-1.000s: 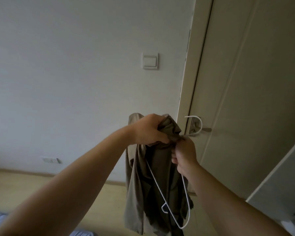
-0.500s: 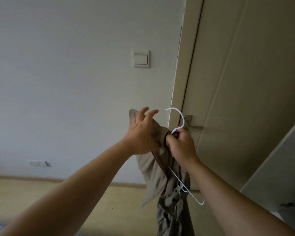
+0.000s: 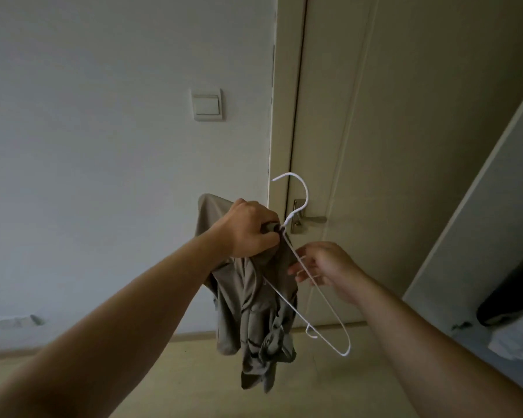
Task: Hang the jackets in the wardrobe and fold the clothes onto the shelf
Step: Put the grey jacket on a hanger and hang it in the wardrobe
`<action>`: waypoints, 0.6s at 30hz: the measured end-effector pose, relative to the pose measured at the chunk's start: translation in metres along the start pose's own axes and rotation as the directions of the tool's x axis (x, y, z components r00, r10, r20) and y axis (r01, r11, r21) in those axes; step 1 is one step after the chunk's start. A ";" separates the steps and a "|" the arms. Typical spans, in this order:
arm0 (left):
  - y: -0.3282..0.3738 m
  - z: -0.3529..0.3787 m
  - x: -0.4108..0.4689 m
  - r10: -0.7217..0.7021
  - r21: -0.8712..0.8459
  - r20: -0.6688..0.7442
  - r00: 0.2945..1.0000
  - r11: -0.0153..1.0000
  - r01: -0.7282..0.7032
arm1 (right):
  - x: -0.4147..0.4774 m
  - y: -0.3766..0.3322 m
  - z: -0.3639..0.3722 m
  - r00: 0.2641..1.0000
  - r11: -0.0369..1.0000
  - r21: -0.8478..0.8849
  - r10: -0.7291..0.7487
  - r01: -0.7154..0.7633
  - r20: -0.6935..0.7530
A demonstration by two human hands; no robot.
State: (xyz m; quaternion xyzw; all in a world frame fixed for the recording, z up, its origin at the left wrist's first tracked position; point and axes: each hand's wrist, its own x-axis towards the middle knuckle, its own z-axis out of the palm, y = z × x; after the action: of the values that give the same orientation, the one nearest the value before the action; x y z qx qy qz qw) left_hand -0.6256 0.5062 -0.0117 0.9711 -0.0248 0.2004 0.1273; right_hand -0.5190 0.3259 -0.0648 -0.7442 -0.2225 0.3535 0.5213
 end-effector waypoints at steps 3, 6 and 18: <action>-0.001 0.007 0.001 0.020 0.061 0.012 1.000 0.998 -0.021 | -0.001 0.013 0.005 0.994 0.989 -0.103 0.110 -0.108 0.012; 0.002 0.011 -0.002 -0.033 0.097 -0.027 0.999 0.995 0.035 | -0.002 0.027 0.019 0.969 0.950 -0.224 0.237 -0.217 0.066; -0.016 -0.012 -0.032 -0.150 0.072 -0.200 0.968 0.983 0.167 | 0.009 0.072 0.078 0.970 0.953 -0.189 0.241 -0.238 -0.007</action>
State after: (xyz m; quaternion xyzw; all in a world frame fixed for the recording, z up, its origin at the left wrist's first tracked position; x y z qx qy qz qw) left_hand -0.6581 0.5247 -0.0173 0.9505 0.0745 0.2841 0.1017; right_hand -0.5747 0.3547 -0.1511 -0.8088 -0.1673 0.3973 0.4000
